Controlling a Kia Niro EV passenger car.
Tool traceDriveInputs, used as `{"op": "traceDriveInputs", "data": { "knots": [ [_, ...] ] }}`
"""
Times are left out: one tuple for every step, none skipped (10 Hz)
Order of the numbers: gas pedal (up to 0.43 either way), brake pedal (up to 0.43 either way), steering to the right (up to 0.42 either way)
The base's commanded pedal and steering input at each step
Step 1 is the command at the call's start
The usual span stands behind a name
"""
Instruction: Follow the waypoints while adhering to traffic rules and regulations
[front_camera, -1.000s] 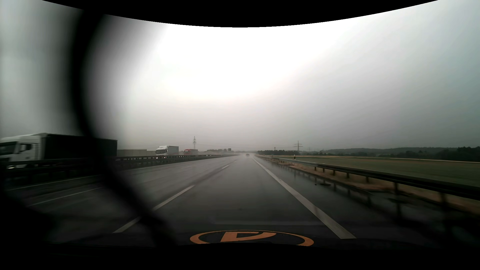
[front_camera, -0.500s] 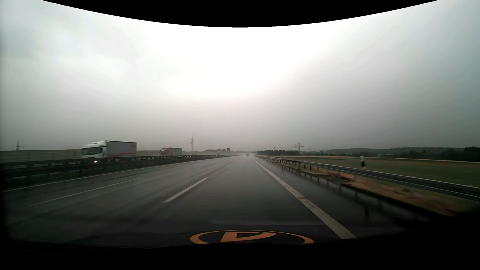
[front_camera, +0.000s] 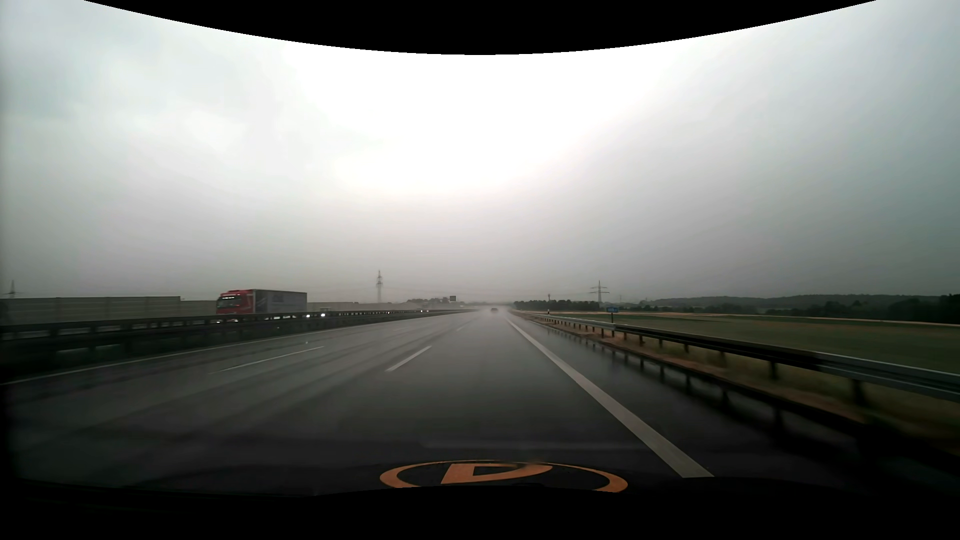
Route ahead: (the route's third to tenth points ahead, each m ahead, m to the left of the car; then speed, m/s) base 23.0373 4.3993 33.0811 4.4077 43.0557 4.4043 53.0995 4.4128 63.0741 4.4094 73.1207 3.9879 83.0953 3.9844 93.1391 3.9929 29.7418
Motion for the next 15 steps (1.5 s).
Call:
{"op": "traceDriveInputs", "data": {
  "knots": [
    [0.220, 0.000, 0.000],
    [0.220, 0.000, -0.001],
    [0.220, 0.000, -0.001],
    [0.220, 0.000, -0.001],
    [0.220, 0.000, -0.001],
    [0.220, 0.000, -0.001],
    [0.220, 0.000, -0.001],
    [0.220, 0.000, -0.001],
    [0.220, 0.000, -0.001],
    [0.220, 0.000, 0.000],
    [0.220, 0.000, -0.001],
    [0.220, 0.000, 0.000],
    [0.220, 0.000, -0.001],
    [0.220, 0.000, 0.000],
    [0.220, 0.000, 0.000]
  ]
}}
